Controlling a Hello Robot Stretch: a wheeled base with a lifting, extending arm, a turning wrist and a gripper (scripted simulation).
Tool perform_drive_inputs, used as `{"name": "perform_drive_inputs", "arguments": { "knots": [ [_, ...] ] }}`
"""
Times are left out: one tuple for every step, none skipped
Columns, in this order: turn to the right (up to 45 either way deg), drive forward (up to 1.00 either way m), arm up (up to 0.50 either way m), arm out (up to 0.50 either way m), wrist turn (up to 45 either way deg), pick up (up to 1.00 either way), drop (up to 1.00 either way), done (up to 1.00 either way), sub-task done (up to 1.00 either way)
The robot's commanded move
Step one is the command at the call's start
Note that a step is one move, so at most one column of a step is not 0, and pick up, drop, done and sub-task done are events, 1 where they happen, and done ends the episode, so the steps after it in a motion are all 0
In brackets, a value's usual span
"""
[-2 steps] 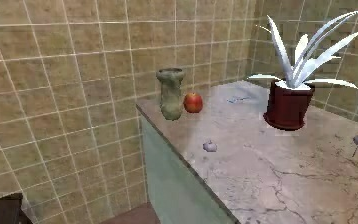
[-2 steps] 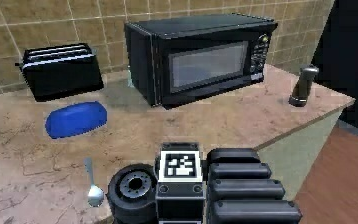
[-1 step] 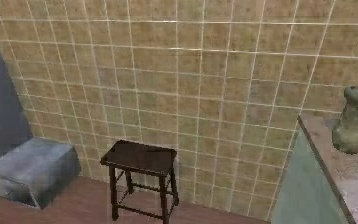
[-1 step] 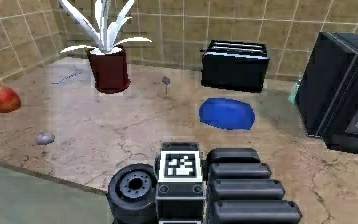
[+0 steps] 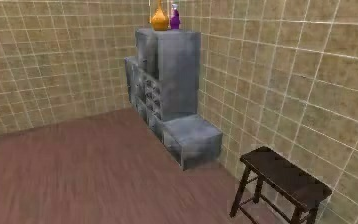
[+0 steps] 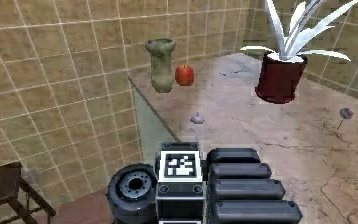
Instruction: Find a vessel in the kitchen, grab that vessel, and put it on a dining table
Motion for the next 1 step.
{"name": "perform_drive_inputs", "arguments": {
  "knots": [
    [-27.0, 0.00, 0.00, 0.00, 0.0, 0.00, 0.00, 0.00, 0.00]
  ]
}}
